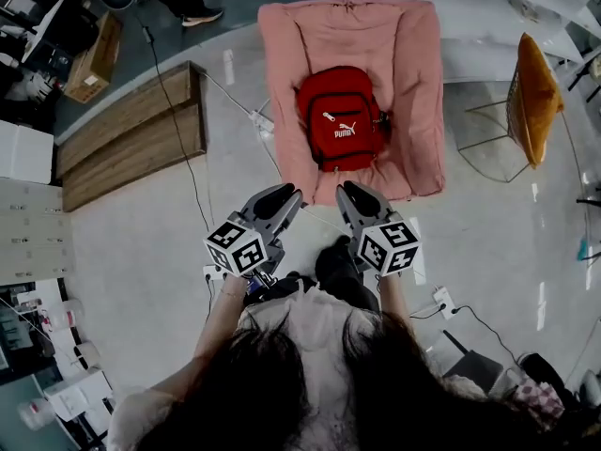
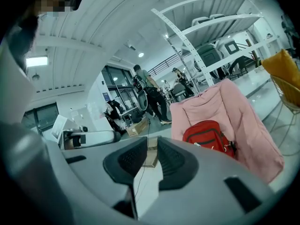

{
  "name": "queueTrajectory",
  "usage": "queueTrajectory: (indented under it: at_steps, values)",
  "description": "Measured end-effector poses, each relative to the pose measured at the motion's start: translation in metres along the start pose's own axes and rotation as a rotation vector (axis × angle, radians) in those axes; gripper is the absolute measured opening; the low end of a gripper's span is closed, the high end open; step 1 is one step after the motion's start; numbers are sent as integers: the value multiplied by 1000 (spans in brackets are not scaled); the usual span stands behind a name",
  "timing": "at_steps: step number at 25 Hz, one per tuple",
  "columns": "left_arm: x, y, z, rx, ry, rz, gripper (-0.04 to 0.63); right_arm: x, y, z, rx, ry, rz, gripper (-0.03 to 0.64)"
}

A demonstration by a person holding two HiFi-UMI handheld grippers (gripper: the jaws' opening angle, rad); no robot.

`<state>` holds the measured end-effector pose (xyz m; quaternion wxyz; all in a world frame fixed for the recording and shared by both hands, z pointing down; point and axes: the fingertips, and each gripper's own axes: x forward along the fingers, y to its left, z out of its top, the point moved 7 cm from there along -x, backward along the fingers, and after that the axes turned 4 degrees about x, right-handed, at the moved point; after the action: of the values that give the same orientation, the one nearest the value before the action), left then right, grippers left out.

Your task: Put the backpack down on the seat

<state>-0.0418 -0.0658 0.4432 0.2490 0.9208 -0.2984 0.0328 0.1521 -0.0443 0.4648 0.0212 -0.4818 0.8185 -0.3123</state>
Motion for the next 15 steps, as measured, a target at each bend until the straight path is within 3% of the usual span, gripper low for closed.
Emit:
queueTrajectory:
  at_steps: [9, 15]
  values:
    - [-93, 4, -9, 147, 44, -12, 98, 3, 98, -32, -41, -38, -6, 77]
    - [-153, -1, -19, 148, 14, -86, 98, -12, 162, -71, -44, -62, -57, 77]
